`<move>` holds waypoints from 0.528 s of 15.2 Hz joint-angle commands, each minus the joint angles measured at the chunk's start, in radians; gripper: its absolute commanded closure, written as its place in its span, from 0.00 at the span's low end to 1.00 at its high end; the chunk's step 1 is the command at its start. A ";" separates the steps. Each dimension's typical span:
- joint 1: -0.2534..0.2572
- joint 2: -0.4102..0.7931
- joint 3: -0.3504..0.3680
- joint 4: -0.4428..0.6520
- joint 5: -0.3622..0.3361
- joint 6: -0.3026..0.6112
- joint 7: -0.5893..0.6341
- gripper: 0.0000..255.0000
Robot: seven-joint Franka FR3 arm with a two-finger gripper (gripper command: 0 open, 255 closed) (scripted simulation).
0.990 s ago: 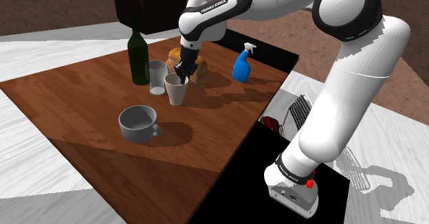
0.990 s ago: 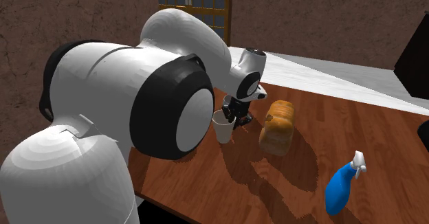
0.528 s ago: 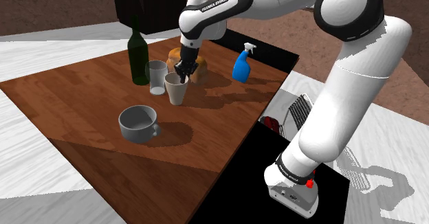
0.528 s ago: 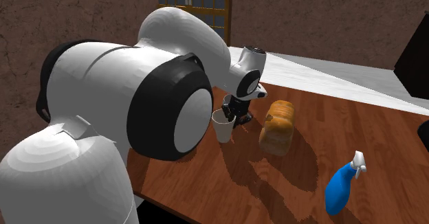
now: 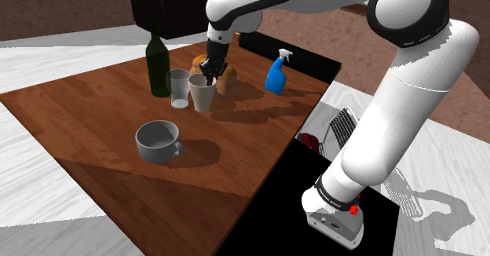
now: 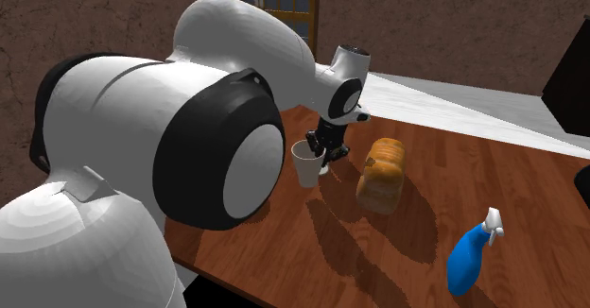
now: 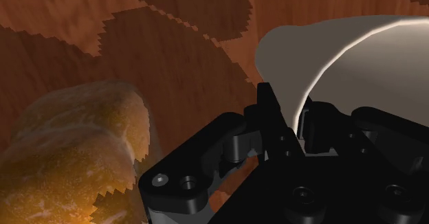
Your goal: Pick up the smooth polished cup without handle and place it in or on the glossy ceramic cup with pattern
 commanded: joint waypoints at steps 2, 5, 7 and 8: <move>0.000 -0.014 0.000 0.025 -0.003 -0.038 0.008 1.00; 0.000 -0.026 0.000 0.051 -0.005 -0.075 0.013 1.00; -0.001 -0.033 -0.001 0.069 -0.006 -0.100 0.017 1.00; -0.001 -0.036 -0.001 0.079 -0.007 -0.113 0.019 1.00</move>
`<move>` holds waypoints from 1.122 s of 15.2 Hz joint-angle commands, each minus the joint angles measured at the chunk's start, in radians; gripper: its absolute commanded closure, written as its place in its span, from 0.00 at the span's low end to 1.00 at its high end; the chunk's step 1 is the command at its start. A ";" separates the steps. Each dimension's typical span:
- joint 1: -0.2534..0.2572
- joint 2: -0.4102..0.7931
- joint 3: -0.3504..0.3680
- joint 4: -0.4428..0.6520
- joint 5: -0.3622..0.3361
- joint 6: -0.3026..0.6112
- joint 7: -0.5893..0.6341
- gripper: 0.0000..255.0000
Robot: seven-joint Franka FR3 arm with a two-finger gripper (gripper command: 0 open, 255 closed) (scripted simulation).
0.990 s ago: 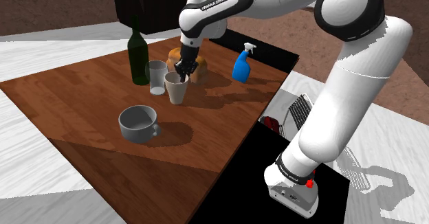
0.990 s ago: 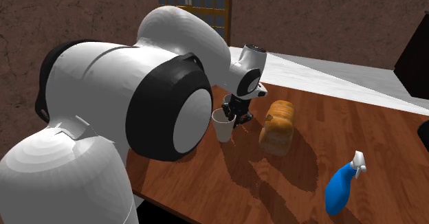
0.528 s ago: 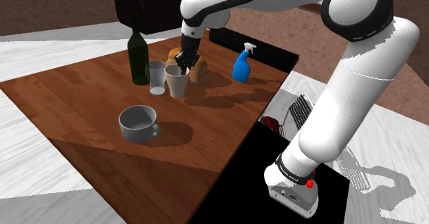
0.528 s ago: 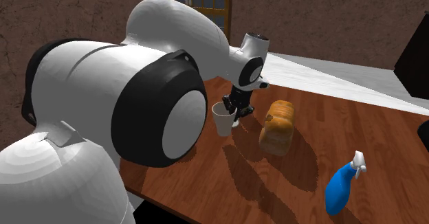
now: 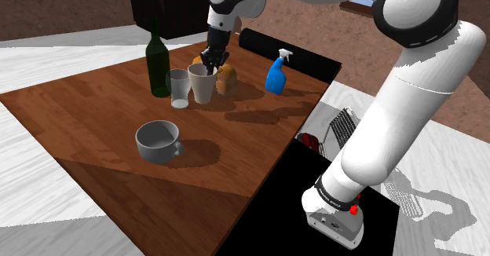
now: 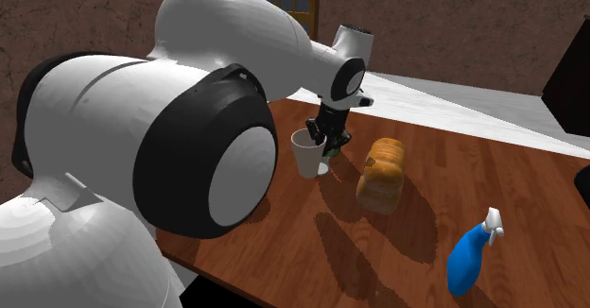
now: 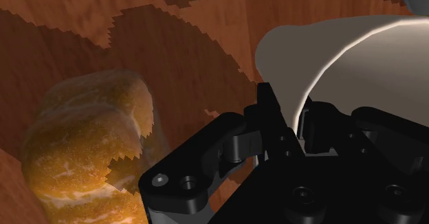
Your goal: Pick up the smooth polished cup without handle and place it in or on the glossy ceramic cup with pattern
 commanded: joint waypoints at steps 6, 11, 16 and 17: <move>-0.001 -0.018 -0.001 0.072 -0.005 -0.089 0.014 1.00; -0.002 -0.025 -0.002 0.131 -0.007 -0.154 0.023 1.00; 0.009 -0.039 0.008 0.163 -0.008 -0.198 0.051 1.00; 0.020 -0.052 0.018 0.153 -0.007 -0.196 0.072 1.00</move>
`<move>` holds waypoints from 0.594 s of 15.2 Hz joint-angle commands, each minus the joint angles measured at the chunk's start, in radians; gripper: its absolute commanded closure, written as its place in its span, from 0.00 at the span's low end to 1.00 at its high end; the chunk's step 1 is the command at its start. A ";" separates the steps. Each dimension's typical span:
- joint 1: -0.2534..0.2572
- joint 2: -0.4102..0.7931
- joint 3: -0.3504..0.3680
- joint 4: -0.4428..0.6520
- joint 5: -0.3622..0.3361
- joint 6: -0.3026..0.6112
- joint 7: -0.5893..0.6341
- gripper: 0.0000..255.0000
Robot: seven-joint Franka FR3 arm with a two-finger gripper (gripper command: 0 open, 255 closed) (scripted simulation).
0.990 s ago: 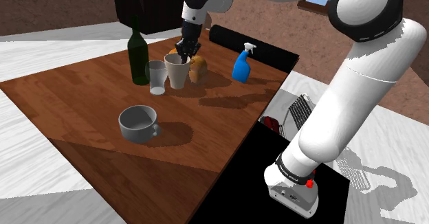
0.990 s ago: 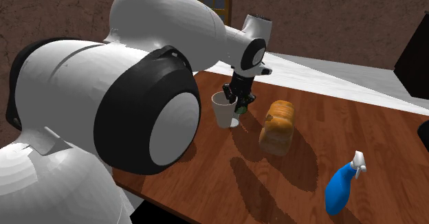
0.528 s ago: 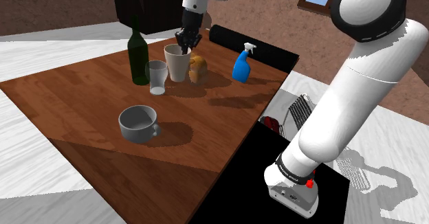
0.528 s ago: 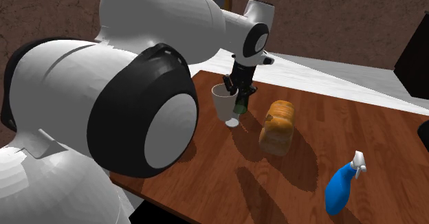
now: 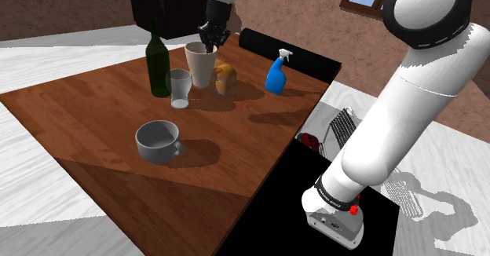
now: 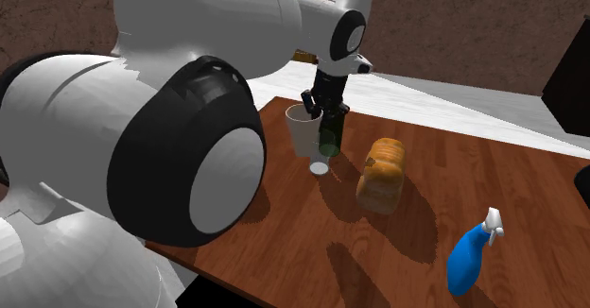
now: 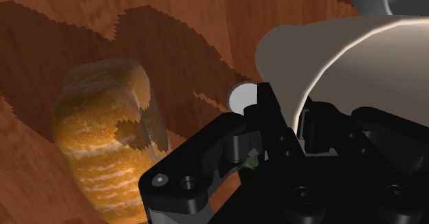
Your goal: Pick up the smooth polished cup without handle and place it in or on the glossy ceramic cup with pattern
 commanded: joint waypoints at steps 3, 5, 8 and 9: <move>0.043 -0.044 0.041 -0.032 0.004 0.001 0.084 1.00; 0.065 -0.060 0.064 -0.041 0.006 0.002 0.129 1.00; 0.097 -0.079 0.099 -0.047 0.009 0.001 0.197 1.00; 0.108 -0.083 0.111 -0.047 0.010 0.000 0.220 1.00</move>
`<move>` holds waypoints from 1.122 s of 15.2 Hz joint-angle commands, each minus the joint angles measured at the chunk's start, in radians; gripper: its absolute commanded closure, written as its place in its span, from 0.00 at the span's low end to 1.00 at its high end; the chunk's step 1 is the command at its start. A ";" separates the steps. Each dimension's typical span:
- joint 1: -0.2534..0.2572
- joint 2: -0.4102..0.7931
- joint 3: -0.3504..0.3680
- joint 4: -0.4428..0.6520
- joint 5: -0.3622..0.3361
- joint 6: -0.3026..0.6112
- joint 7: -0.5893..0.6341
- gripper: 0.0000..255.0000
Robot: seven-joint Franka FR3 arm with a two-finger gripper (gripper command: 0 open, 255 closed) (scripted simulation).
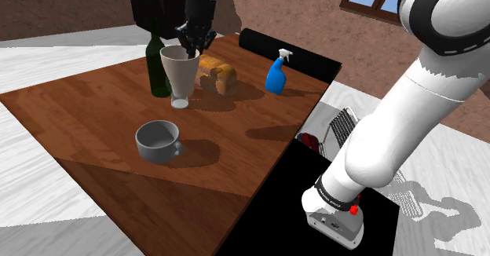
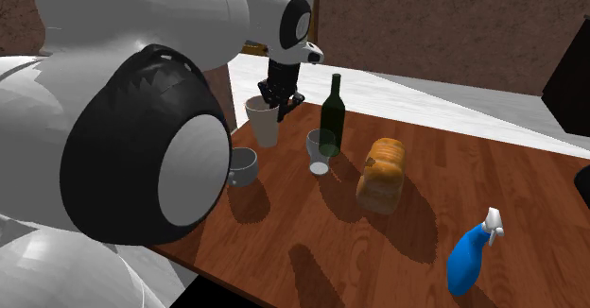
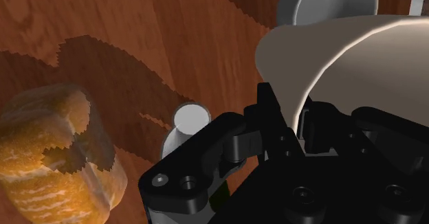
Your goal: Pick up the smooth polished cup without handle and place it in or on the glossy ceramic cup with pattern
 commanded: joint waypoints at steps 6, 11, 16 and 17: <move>0.077 -0.006 0.086 0.034 0.000 -0.012 0.169 1.00; 0.094 -0.004 0.105 -0.010 0.001 0.039 0.196 1.00; 0.095 -0.002 0.106 -0.075 0.004 0.105 0.187 1.00; 0.095 -0.001 0.107 -0.088 0.004 0.118 0.185 1.00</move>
